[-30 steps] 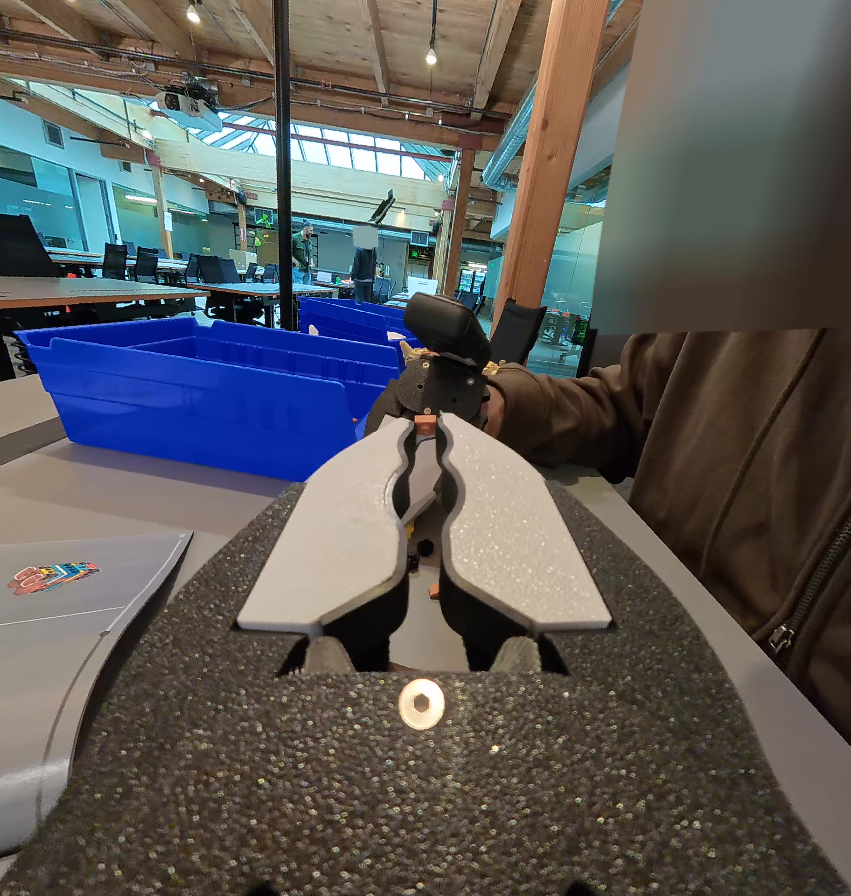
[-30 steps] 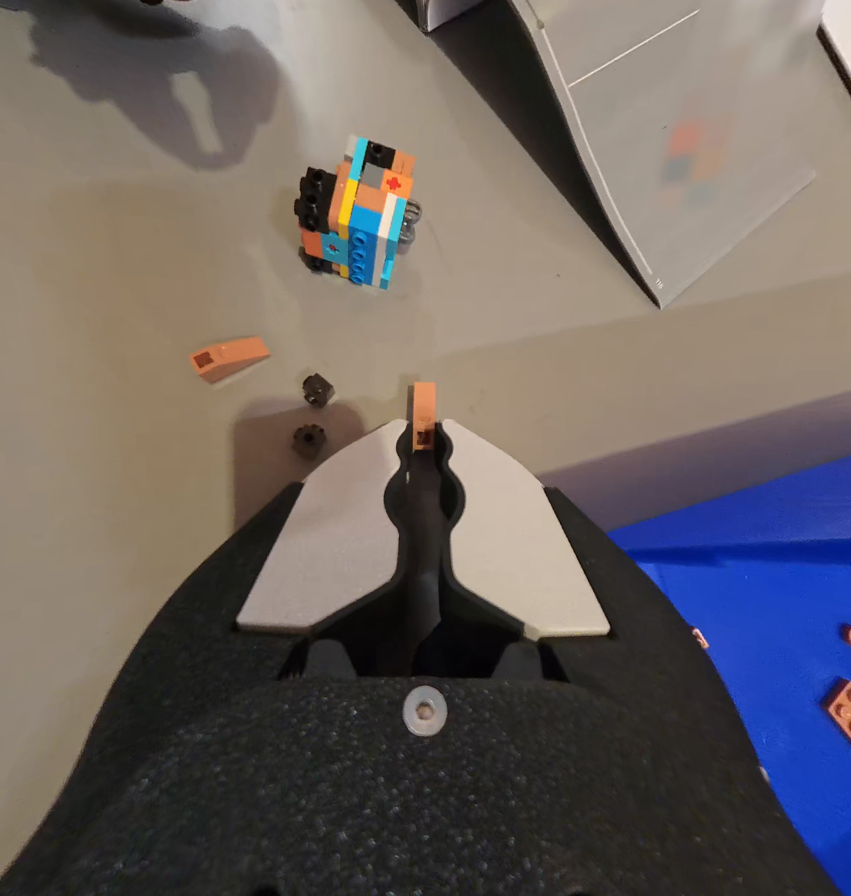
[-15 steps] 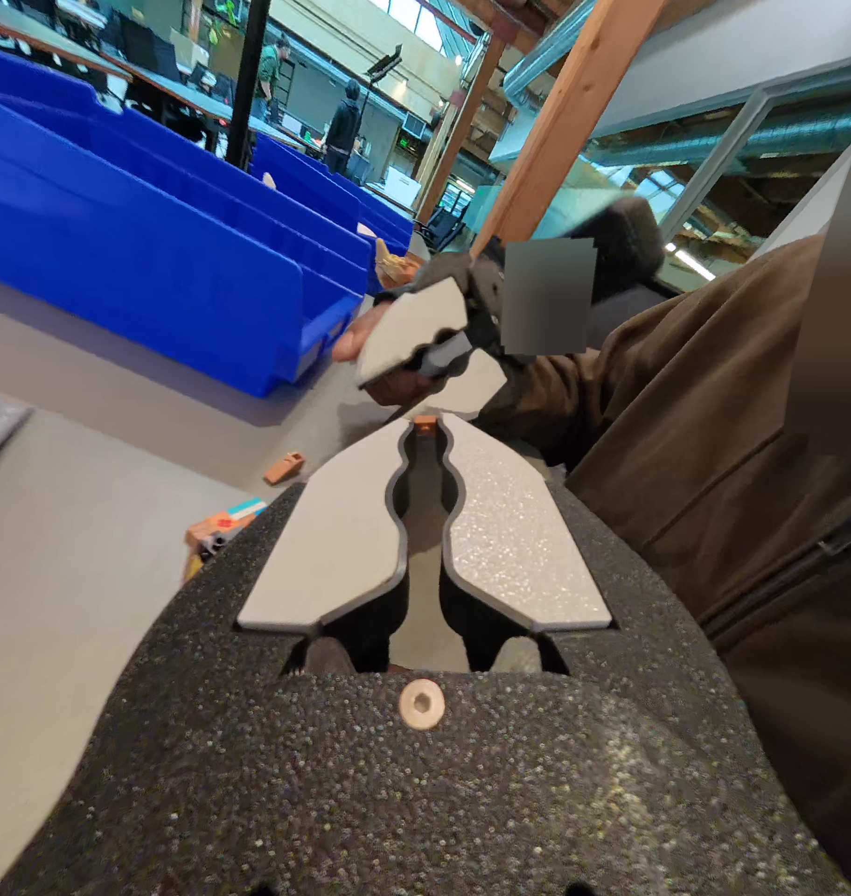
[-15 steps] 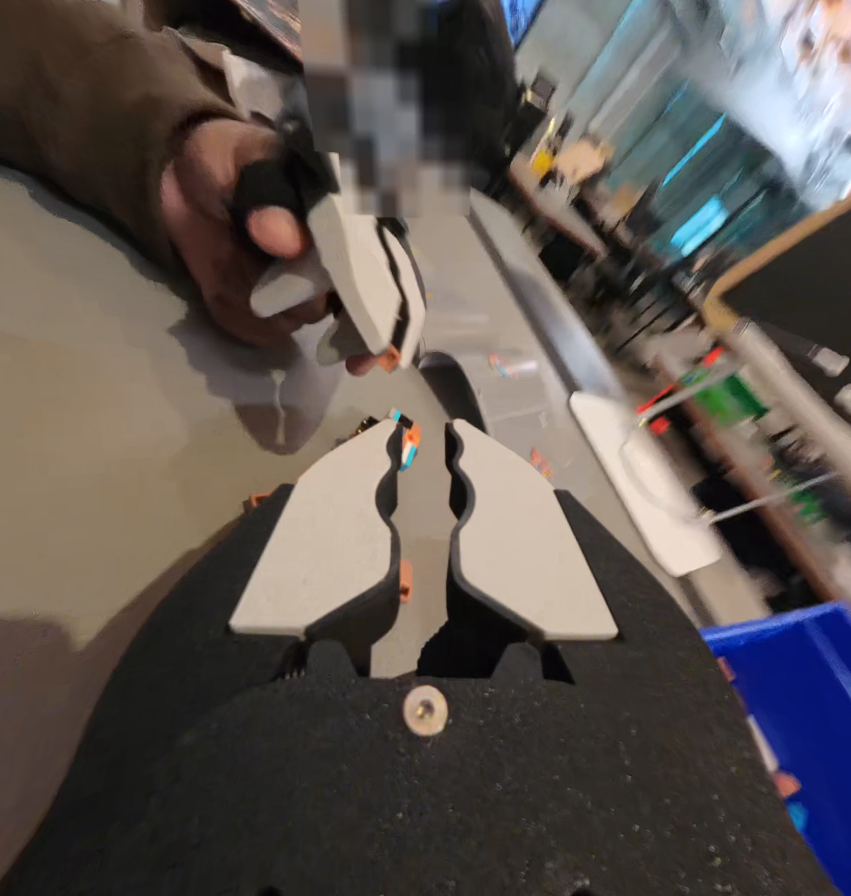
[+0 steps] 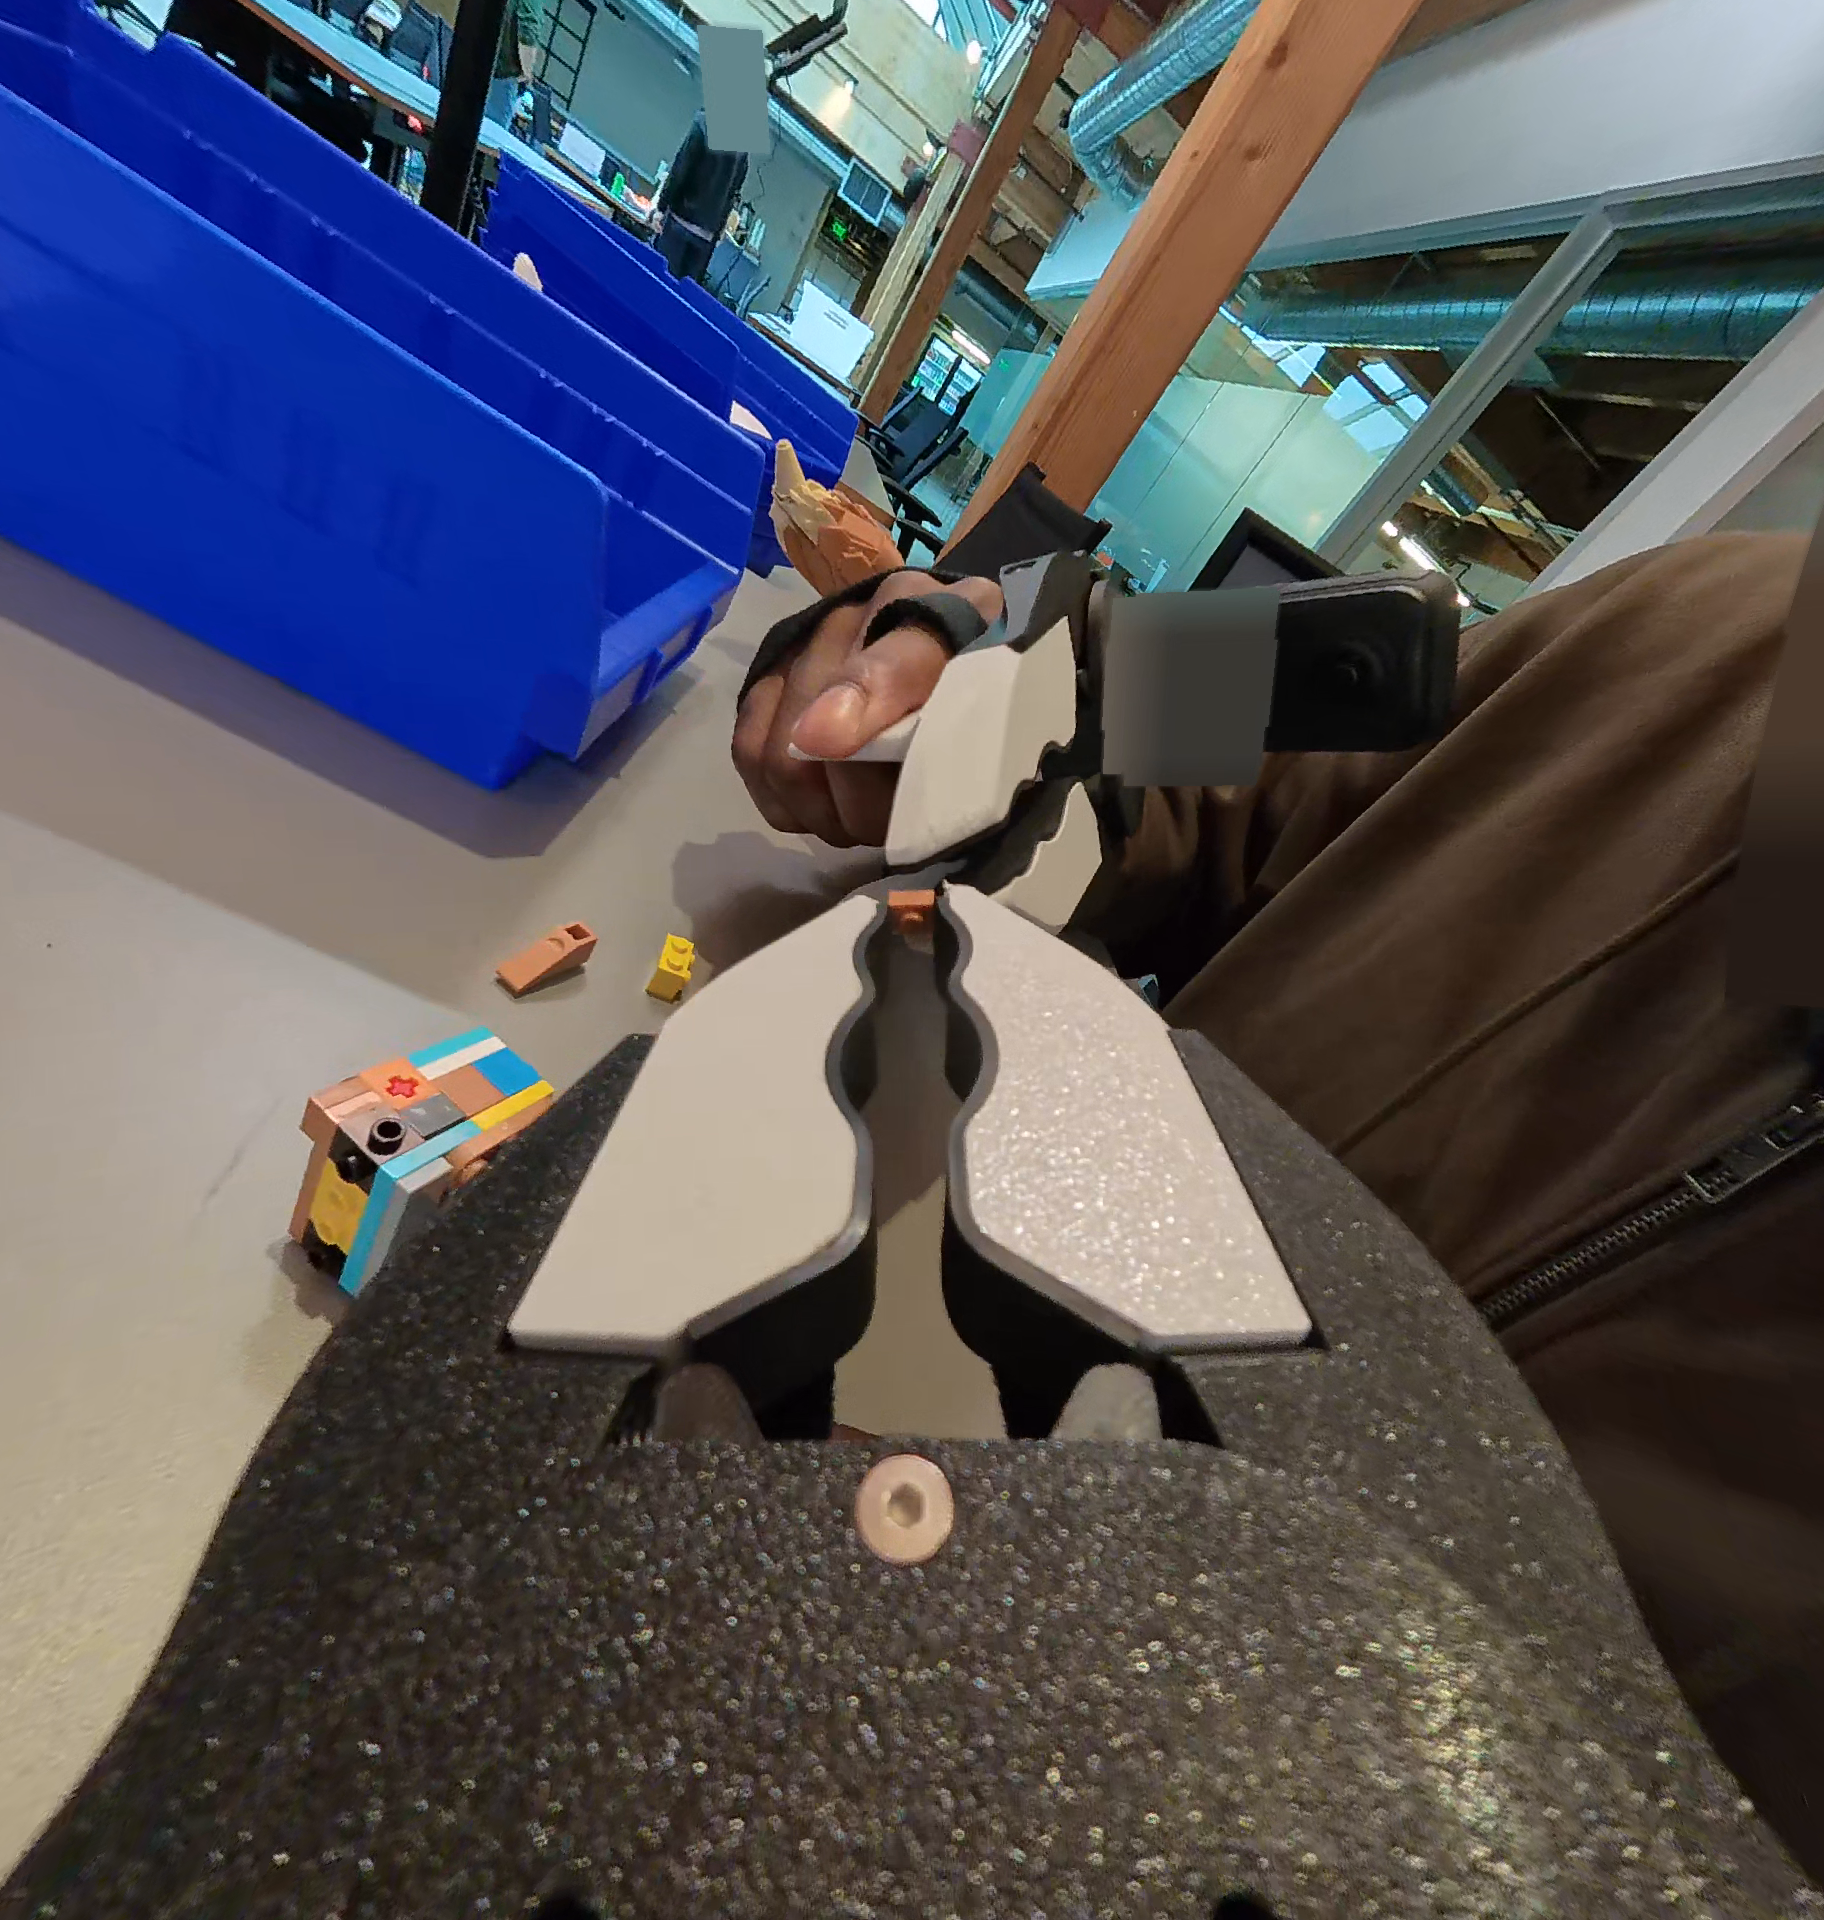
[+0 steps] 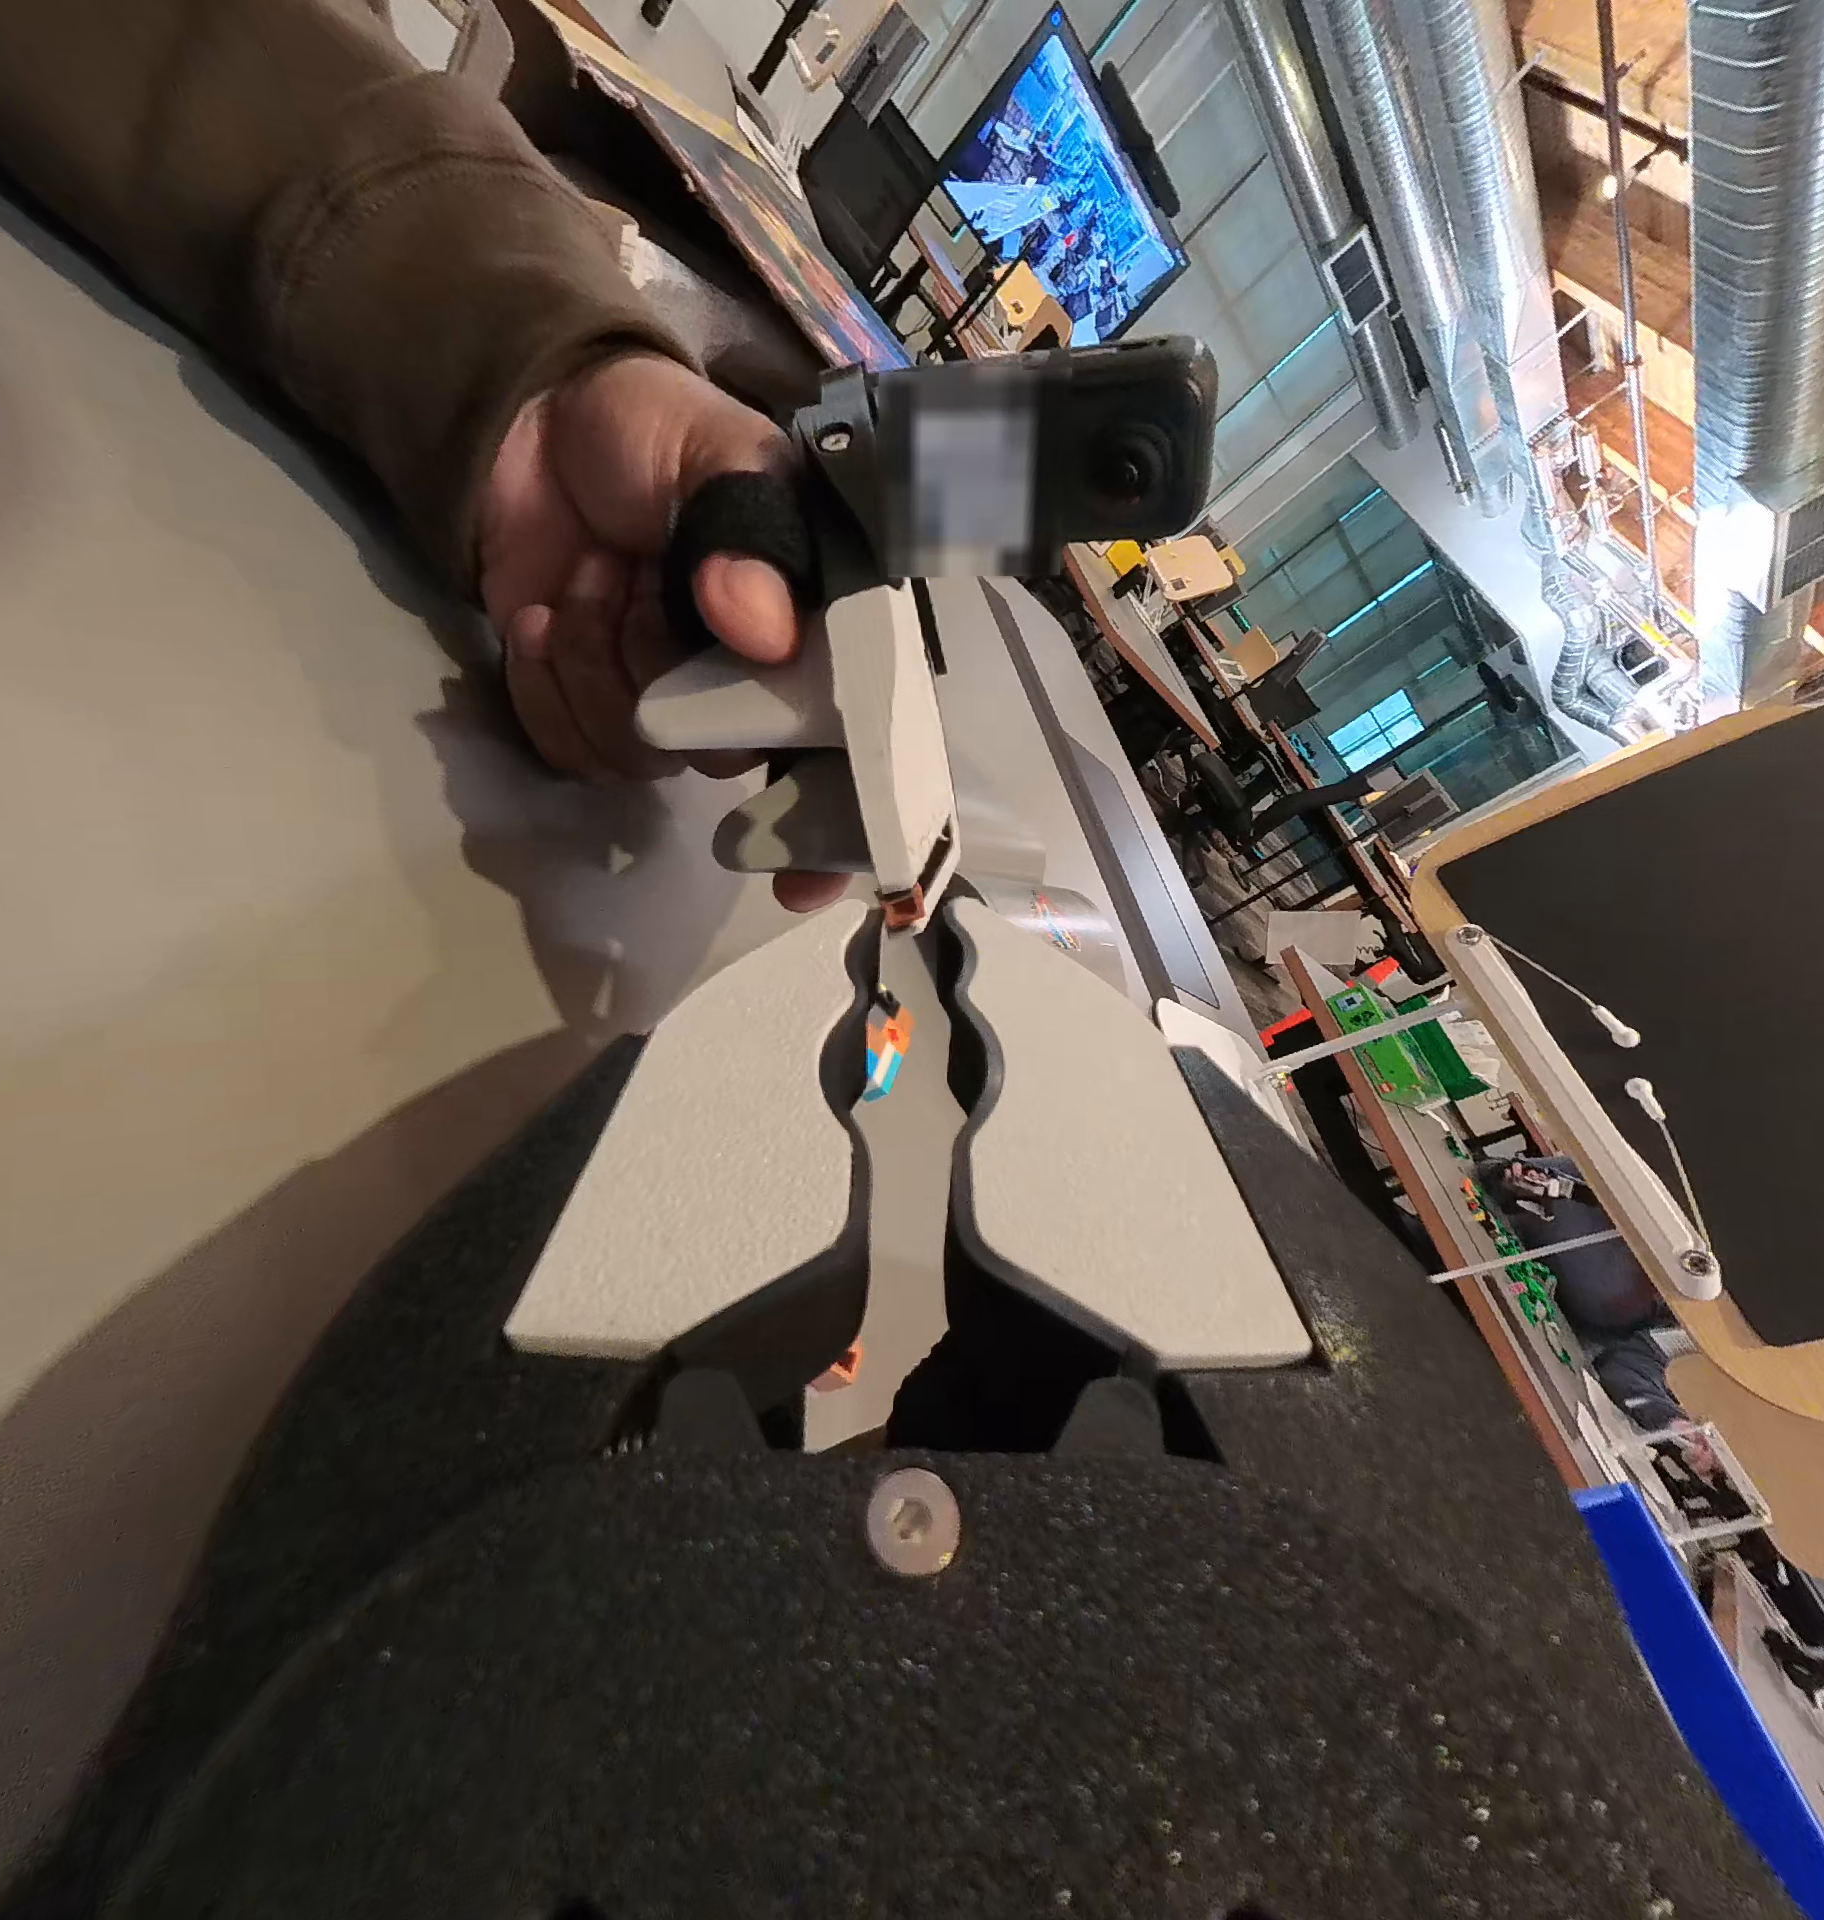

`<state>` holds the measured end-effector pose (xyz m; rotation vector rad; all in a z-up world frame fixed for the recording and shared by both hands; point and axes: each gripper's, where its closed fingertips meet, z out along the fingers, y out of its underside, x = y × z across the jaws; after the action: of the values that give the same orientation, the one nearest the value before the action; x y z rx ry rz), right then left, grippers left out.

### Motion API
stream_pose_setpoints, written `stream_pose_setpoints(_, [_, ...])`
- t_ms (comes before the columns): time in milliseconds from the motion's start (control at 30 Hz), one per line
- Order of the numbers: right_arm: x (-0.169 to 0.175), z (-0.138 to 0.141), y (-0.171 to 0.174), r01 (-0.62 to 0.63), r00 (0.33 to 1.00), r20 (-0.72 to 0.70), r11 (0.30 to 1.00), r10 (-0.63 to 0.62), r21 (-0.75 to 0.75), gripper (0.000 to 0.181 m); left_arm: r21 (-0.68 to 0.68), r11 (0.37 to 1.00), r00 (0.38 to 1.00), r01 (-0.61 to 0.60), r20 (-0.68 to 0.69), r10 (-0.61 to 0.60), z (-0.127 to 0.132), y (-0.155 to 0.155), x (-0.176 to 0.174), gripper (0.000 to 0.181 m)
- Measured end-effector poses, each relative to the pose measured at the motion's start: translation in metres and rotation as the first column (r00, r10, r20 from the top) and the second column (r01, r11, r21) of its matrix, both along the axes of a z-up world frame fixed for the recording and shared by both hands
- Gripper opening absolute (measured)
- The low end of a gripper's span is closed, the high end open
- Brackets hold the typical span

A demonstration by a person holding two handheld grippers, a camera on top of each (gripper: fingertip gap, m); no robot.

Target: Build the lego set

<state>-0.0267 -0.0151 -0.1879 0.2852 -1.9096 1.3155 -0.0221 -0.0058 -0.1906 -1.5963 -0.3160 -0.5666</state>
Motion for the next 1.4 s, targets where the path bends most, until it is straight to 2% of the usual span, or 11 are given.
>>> stream_pose_setpoints(267, [0.008, -0.007, -0.003, -0.044, 0.999, -0.021, 0.998, 0.045, 0.043, 0.014, -0.021, 0.999, 0.999, 0.043, -0.019, -0.043, -0.003, 0.001, 0.008, 0.007])
stream_pose_setpoints(667, [0.007, -0.007, -0.003, -0.027, 0.999, -0.04, 0.998, 0.03, 0.06, 0.008, -0.032, 0.997, 0.998, 0.066, -0.022, -0.067, -0.004, 0.002, 0.013, 0.008])
stream_pose_setpoints(767, [0.0, -0.006, 0.001, 0.004, 1.0, -0.002, 0.999, -0.004, 0.042, 0.008, -0.031, 1.0, 0.998, 0.007, -0.062, -0.009, -0.003, -0.003, 0.002, 0.016])
stream_pose_setpoints(833, [-0.008, -0.005, 0.006, 0.04, 0.998, 0.04, 0.999, -0.041, 0.026, 0.008, -0.086, 0.992, 0.988, -0.087, -0.134, 0.075, -0.008, -0.008, -0.016, 0.024])
stream_pose_setpoints(933, [-0.022, -0.006, 0.015, 0.103, 0.989, 0.111, 0.995, -0.103, 0.006, 0.008, -0.225, 0.935, 0.942, -0.275, -0.258, 0.215, -0.023, -0.018, -0.045, 0.038])
stream_pose_setpoints(1033, [-0.032, -0.008, 0.021, 0.155, 0.978, 0.139, 0.988, -0.154, 0.008, 0.008, -0.381, 0.838, 0.898, -0.392, -0.357, 0.258, -0.044, -0.024, -0.057, 0.054])
stream_pose_setpoints(1167, [-0.039, -0.013, 0.025, 0.201, 0.965, 0.165, 0.979, -0.202, 0.025, 0.008, -0.48, 0.742, 0.858, -0.468, -0.449, 0.25, -0.063, -0.022, -0.056, 0.061])
stream_pose_setpoints(1400, [-0.04, -0.016, 0.023, 0.2, 0.955, 0.22, 0.98, -0.199, 0.02, 0.008, -0.525, 0.657, 0.806, -0.541, -0.546, 0.228, -0.081, -0.015, -0.058, 0.056])
